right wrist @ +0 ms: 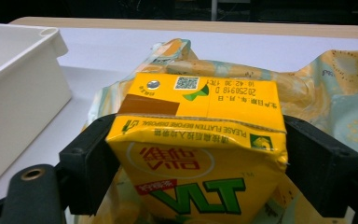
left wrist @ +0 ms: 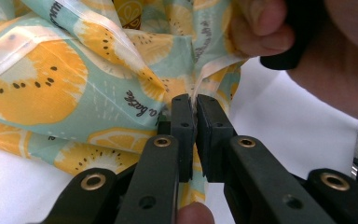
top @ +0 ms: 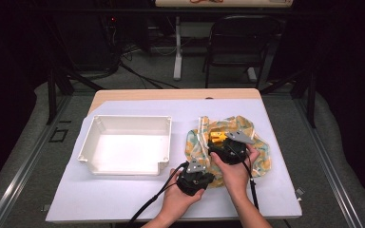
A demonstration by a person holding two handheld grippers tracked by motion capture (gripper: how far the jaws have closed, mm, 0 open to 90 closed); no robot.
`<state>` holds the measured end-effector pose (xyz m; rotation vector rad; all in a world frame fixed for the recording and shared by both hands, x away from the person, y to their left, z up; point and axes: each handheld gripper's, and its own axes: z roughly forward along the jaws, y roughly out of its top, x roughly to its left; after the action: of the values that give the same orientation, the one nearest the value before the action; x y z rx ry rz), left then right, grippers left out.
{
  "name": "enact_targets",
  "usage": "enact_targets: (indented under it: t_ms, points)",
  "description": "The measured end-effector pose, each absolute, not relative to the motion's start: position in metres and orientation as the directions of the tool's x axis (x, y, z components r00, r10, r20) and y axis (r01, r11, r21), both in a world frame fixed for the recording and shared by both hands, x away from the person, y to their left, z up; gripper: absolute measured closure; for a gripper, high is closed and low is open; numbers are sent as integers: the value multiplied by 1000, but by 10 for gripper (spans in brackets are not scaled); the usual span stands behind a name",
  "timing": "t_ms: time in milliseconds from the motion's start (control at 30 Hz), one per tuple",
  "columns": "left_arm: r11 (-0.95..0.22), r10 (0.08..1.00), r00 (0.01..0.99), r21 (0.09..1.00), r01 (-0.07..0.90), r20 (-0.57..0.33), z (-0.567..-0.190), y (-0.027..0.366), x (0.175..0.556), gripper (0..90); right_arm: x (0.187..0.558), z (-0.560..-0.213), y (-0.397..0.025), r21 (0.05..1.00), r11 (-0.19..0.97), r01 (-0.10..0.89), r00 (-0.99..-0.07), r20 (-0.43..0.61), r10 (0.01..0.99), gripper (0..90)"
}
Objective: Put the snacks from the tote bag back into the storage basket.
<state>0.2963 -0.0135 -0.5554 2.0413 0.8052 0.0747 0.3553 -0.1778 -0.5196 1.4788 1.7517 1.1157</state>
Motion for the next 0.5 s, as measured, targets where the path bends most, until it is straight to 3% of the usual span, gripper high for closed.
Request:
enact_targets:
  t_ms: [133, 500]
  points:
    - [-382, 563, 789, 769, 513, -246, -556, -14, 295, 855, 361, -524, -178, 870, 13, 493, -205, 102, 974, 163]
    - [-393, 568, 790, 766, 508, -232, -557, -14, 293, 853, 359, -524, -182, 883, 16, 469, -203, 90, 975, 277]
